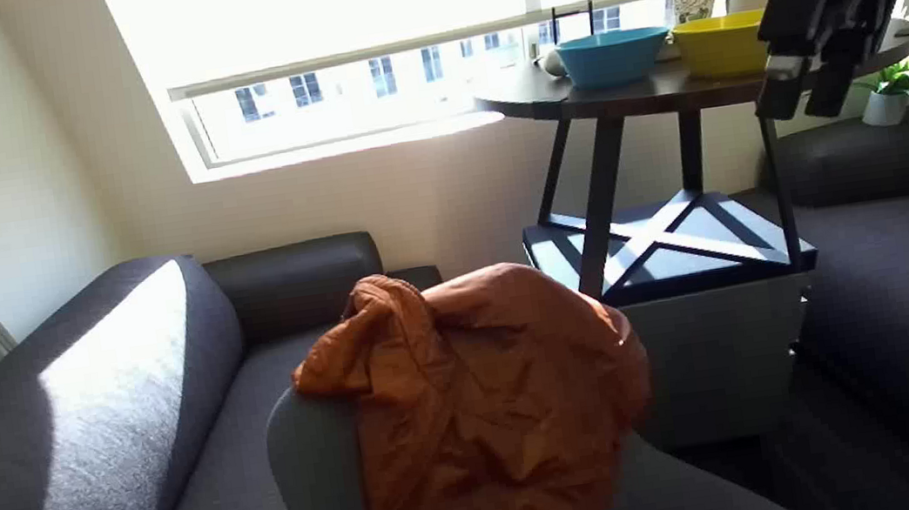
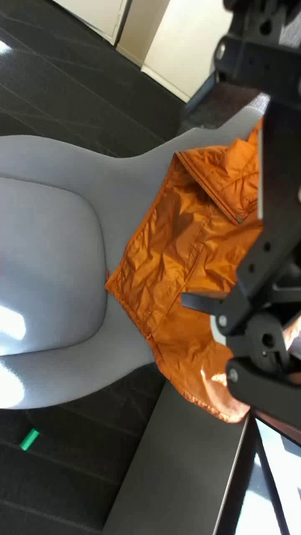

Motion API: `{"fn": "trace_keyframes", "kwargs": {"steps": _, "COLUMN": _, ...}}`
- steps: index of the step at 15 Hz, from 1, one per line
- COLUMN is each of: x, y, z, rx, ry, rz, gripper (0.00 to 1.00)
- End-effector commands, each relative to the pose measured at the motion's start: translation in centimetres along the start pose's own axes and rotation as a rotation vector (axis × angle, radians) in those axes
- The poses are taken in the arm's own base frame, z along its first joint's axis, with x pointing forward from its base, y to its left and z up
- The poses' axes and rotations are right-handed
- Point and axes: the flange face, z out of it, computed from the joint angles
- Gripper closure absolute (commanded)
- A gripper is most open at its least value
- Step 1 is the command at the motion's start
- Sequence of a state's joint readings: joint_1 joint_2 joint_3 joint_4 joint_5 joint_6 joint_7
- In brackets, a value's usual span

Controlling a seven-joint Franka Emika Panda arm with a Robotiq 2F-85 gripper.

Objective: Use the scoop to transfer contents from the yellow bowl to the blue bowl

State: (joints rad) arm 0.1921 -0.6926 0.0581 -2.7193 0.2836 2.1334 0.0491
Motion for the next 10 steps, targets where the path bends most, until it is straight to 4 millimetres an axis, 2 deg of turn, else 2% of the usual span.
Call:
{"fn": "trace_keyframes", "kwargs": {"steps": 1, "x": 0.01, "y": 0.00, "z": -0.07, "rx": 0.000, "ry": -0.001, "rz": 0.000, "gripper": 0.00}}
{"fn": "trace_keyframes", "kwargs": {"steps": 9, "x": 0.01, "y": 0.00, "z": -0.07, "rx": 0.000, "ry": -0.001, "rz": 0.000, "gripper": 0.00}}
{"fn": "trace_keyframes", "kwargs": {"steps": 10, "x": -0.02, "y": 0.06, "z": -0.75, "rx": 0.042, "ry": 0.044, "rz": 0.026, "gripper": 0.00}}
